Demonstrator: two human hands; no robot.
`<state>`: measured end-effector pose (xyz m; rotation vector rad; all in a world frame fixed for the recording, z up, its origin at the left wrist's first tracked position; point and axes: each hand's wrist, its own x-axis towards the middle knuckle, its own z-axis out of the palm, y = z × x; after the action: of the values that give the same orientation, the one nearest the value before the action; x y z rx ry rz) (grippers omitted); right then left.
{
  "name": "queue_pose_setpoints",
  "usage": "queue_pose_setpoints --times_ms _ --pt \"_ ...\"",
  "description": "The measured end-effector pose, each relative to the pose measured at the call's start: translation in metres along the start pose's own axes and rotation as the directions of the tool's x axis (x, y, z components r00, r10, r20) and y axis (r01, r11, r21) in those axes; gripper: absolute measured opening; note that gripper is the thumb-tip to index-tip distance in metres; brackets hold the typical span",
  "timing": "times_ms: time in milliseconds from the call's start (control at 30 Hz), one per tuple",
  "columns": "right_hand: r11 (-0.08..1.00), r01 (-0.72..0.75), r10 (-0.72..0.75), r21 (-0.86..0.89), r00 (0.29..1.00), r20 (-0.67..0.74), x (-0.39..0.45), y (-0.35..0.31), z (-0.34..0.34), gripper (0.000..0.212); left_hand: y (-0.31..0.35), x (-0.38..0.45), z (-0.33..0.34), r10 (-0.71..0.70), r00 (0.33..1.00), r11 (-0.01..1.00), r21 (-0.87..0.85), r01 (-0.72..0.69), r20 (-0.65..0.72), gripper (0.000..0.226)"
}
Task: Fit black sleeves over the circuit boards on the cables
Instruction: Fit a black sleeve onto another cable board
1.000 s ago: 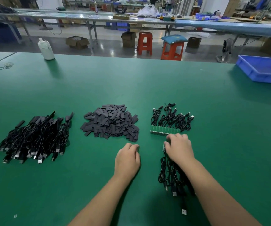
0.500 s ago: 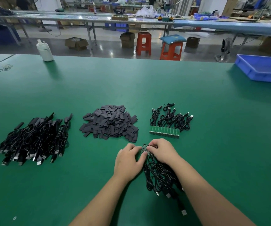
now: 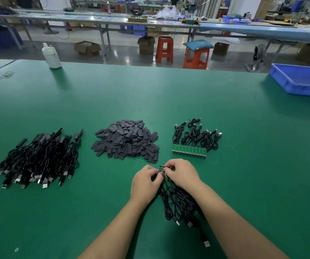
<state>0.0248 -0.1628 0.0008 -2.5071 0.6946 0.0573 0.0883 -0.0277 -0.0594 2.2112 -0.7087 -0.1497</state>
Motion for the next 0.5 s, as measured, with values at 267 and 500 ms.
queue_pose_setpoints --times_ms 267,500 --pt "1.0 -0.001 0.0 -0.015 0.999 -0.05 -0.002 -0.004 0.004 0.021 0.0 0.0 0.001 -0.01 1.0 1.0 -0.006 0.01 -0.008 0.022" --pt "1.0 -0.024 0.024 -0.006 0.994 -0.111 -0.003 -0.007 0.011 0.022 -0.002 0.0 0.001 -0.019 1.0 1.0 0.008 0.019 -0.019 0.023"
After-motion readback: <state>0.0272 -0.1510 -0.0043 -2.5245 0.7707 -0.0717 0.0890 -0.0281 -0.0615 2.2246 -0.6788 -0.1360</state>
